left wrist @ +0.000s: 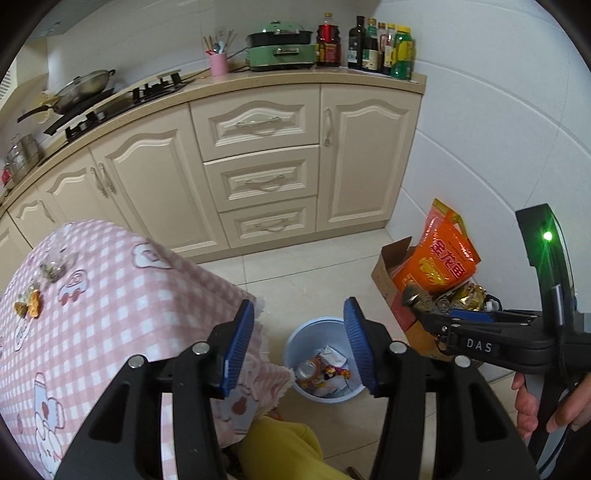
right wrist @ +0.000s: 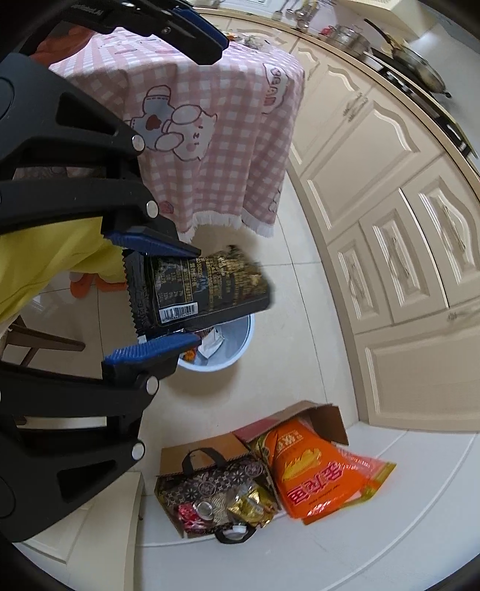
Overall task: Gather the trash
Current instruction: 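Move both tools back over the table toward the remaining trash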
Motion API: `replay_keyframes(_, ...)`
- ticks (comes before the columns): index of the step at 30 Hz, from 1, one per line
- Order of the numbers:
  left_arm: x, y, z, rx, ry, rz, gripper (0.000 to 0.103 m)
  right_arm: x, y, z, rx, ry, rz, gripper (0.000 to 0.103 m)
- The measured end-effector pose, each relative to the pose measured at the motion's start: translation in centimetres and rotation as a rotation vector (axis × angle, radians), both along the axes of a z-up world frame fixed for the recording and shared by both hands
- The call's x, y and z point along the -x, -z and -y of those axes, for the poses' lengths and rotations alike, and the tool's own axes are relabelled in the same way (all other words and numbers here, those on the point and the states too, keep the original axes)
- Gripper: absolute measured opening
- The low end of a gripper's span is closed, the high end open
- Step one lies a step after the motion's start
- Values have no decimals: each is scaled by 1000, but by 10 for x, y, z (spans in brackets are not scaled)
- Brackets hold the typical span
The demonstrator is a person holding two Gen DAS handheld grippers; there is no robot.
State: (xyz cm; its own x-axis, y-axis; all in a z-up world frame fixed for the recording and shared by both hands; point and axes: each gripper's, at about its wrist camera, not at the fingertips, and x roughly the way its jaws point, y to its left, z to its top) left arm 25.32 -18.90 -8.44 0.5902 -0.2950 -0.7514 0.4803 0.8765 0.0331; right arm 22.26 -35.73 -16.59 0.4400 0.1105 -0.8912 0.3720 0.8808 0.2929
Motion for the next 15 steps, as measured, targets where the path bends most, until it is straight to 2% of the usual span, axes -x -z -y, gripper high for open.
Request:
replay_keyframes(1,0,-1,-3,0,-3,3,50,-3,-2,-5,3,-7,4,49)
replay_keyframes(3,1,-2,-10,0,-11,9,50,-9,-6,-11,-4,-19,16,82)
replay_keyframes(7,1,-3,-23,-4,-32,17,50,-15,-20,-20,7,-9,55,84)
replay_keyframes(15,1,-2,-37,1,-50,12,50,-15,-19,-35,23,-39,31,84)
